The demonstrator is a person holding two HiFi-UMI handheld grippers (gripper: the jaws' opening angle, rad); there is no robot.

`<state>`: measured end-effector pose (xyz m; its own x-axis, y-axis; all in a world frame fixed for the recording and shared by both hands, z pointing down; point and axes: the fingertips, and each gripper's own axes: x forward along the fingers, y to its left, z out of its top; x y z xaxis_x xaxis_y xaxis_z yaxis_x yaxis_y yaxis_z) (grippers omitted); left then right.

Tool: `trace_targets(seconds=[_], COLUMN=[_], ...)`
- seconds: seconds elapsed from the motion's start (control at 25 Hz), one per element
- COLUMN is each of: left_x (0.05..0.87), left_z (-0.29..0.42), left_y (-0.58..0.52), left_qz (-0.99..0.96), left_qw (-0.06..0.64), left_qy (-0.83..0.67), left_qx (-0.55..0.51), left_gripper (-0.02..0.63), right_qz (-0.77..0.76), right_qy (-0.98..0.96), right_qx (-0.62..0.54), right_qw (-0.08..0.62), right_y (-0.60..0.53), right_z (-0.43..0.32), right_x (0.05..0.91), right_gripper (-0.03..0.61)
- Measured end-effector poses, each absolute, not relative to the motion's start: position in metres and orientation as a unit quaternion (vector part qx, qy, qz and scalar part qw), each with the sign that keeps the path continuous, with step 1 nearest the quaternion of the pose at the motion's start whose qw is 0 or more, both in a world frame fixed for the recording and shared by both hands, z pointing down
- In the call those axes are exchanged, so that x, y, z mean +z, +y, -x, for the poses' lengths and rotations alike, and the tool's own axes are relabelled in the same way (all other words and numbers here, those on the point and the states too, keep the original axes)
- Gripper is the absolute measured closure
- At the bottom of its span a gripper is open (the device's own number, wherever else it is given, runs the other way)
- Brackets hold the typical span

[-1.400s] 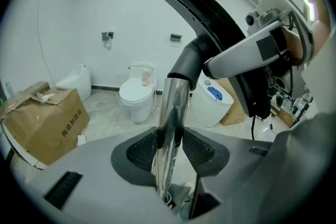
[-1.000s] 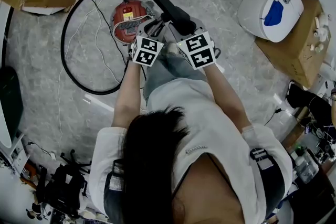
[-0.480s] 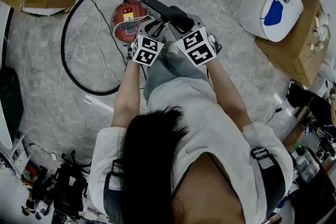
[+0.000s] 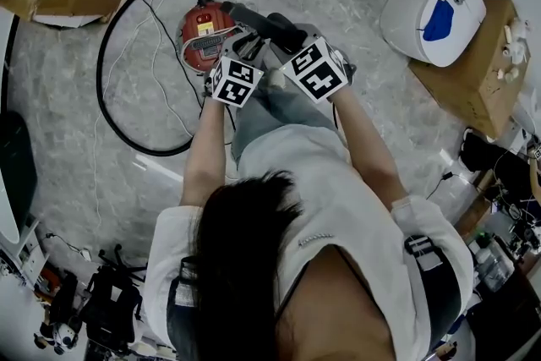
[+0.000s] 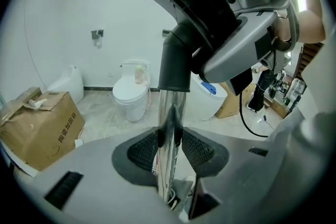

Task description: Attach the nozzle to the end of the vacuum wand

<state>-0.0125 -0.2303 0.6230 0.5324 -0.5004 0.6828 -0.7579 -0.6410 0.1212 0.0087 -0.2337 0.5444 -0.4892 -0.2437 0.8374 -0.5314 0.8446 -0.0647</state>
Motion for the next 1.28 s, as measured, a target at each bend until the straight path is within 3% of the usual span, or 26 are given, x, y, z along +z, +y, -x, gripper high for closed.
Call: trace_targets(seconds=[0.28, 0.36, 0.4, 0.64, 0.92, 1.28], left_x=[0.624, 0.624, 0.624, 0.626, 0.629, 0.622], left_z=[0.015, 0.015, 0.014, 0.015, 0.012, 0.023], left_y=[-0.232, -0.232, -0.232, -0.232, -0.236, -0.231], left_qz=[-0.853, -0.853, -0.853, -0.852, -0.844, -0.843], left_qw=[0.207, 0.205, 0.204, 0.2, 0.216, 0.227], left_qy=[-0.37, -0.369, -0.368, -0.368, -0.383, -0.393], left_qx=[0.305, 0.306, 0.308, 0.313, 0.307, 0.29], left_gripper=[0.471, 0.471, 0.471, 0.47, 0.465, 0.346], right_qz=[-0.242, -0.242, -0.245, -0.286, -0.309, -0.33], right_qy=[-0.855, -0.859, -0.86, -0.866, -0.869, -0.875], right_qx=[0.164, 0.181, 0.187, 0.196, 0.213, 0.22], right_qw=[0.428, 0.413, 0.407, 0.359, 0.323, 0.276], right_y=[-0.235, -0.233, -0.234, -0.244, -0.247, -0.248], right_z=[-0.005, -0.004, -0.005, -0.013, -0.026, -0.03], right_x=[0.545, 0.546, 0.546, 0.536, 0.529, 0.516], right_gripper=[0.44, 0.322, 0.295, 0.242, 0.222, 0.218])
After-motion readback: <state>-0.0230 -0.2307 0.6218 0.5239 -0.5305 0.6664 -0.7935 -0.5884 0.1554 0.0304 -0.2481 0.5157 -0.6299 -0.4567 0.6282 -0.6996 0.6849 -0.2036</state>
